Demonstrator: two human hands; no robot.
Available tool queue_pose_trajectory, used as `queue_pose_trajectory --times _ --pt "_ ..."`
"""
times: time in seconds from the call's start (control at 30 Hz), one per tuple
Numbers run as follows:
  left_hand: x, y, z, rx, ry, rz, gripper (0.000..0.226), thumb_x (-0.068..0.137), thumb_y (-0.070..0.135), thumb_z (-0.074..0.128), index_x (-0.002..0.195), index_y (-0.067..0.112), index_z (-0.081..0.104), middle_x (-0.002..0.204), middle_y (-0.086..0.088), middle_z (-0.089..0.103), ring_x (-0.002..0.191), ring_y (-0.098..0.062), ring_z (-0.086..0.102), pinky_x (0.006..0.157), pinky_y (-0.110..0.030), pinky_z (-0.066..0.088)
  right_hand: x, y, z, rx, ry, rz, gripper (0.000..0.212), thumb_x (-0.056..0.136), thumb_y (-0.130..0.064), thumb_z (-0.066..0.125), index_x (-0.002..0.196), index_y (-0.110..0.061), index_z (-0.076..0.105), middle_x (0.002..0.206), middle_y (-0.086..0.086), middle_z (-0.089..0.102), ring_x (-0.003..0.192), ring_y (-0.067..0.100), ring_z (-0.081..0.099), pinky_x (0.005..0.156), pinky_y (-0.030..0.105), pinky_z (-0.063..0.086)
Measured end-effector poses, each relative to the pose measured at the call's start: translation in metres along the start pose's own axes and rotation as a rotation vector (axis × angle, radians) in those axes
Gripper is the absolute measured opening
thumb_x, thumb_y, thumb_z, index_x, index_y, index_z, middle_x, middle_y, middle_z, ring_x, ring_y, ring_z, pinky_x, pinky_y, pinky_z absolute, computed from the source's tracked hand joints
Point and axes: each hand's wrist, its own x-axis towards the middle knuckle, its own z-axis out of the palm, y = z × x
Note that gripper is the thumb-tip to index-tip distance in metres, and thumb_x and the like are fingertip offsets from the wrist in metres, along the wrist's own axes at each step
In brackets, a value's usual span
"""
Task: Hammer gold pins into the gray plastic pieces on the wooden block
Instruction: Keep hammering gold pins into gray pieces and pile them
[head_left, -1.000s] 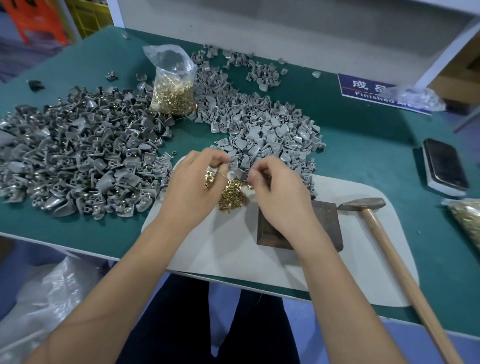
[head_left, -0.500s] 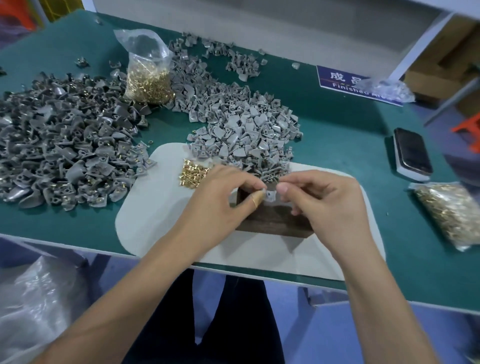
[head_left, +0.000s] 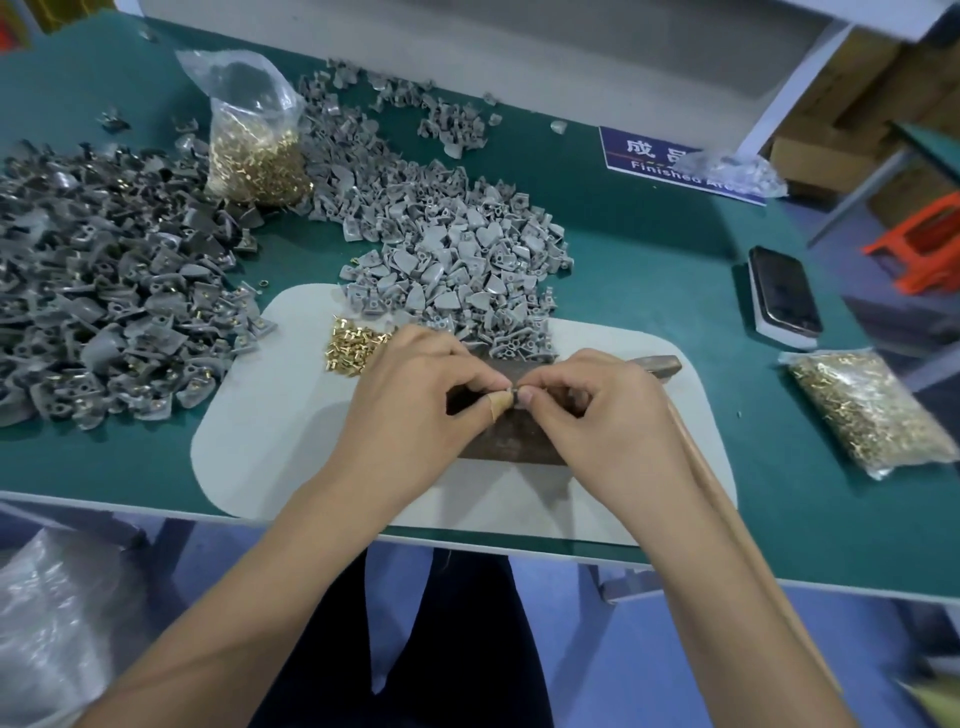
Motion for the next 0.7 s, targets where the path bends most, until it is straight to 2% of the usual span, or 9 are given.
queue_pose_trajectory --times 0.1,0.17,0.27,0.3,0.4,0.5,0.6,0.7 --pt "-0.001 0.000 0.001 0.000 0.007 -0.013 0.008 0.083 0.034 0.081 0.091 0.036 0.079 0.083 0.015 0.062 0.091 -0.012 0.046 0.081 -0.037 0.042 0.008 -0.011 -0.010 -0.167 -0.089 -0.038 0.009 0.090 -0.027 0.072 0.087 -0.031 0.079 0.076 -0.008 0.061 0.083 0.018 0.057 0.074 0.038 0.047" --pt "-0.001 0.000 0.002 0.009 0.009 -0.019 0.010 0.082 0.033 0.082 0.091 0.035 0.079 0.083 0.015 0.062 0.091 -0.013 0.046 0.080 -0.038 0.042 0.015 -0.020 -0.015 -0.341 -0.154 -0.090 0.012 0.093 -0.032 0.067 0.091 -0.033 0.079 0.084 -0.008 0.066 0.094 0.022 0.058 0.082 0.036 0.044" --pt "-0.001 -0.001 0.001 0.030 0.008 -0.013 0.010 0.082 0.037 0.082 0.090 0.033 0.079 0.083 0.015 0.062 0.090 -0.014 0.046 0.078 -0.038 0.041 0.022 -0.030 -0.015 -0.508 -0.163 -0.144 0.016 0.096 -0.035 0.061 0.091 -0.037 0.076 0.088 -0.008 0.066 0.102 0.020 0.053 0.078 0.034 0.022" --pt "-0.001 -0.001 0.001 0.034 0.007 -0.013 0.010 0.082 0.038 0.082 0.090 0.033 0.079 0.083 0.015 0.062 0.090 -0.013 0.046 0.078 -0.038 0.041 0.023 -0.031 -0.015 -0.524 -0.164 -0.148 0.016 0.096 -0.035 0.062 0.090 -0.037 0.076 0.087 -0.008 0.065 0.101 0.020 0.051 0.077 0.035 0.019" --pt "-0.001 -0.001 0.001 0.038 0.016 -0.026 0.010 0.082 0.039 0.081 0.091 0.035 0.079 0.084 0.017 0.061 0.091 -0.012 0.046 0.081 -0.039 0.042 0.025 -0.022 -0.017 -0.425 -0.182 -0.111 0.012 0.093 -0.036 0.068 0.089 -0.040 0.078 0.074 -0.013 0.060 0.097 0.020 0.051 0.083 0.036 0.032" --pt "-0.002 0.000 0.002 0.037 0.015 -0.033 0.009 0.083 0.040 0.079 0.092 0.037 0.079 0.083 0.018 0.061 0.092 -0.010 0.045 0.083 -0.040 0.042 0.020 -0.012 -0.016 -0.271 -0.152 -0.078 0.010 0.089 -0.031 0.073 0.086 -0.038 0.080 0.059 -0.021 0.047 0.088 0.023 0.054 0.079 0.037 0.039" --pt "-0.002 -0.001 0.002 0.046 0.016 -0.036 0.011 0.083 0.042 0.078 0.093 0.037 0.079 0.082 0.017 0.060 0.091 -0.009 0.045 0.083 -0.040 0.043 0.017 -0.005 -0.012 -0.188 -0.116 -0.063 0.010 0.087 -0.030 0.076 0.084 -0.039 0.081 0.052 -0.024 0.049 0.078 0.013 0.050 0.073 0.033 0.033" --pt "-0.002 0.000 0.001 0.050 0.014 -0.040 0.012 0.083 0.044 0.078 0.092 0.038 0.079 0.082 0.017 0.060 0.091 -0.010 0.046 0.083 -0.040 0.042 0.015 0.002 -0.011 -0.108 -0.108 -0.036 0.009 0.087 -0.033 0.076 0.085 -0.039 0.081 0.060 -0.037 0.053 0.066 0.002 0.048 0.064 0.028 0.030"
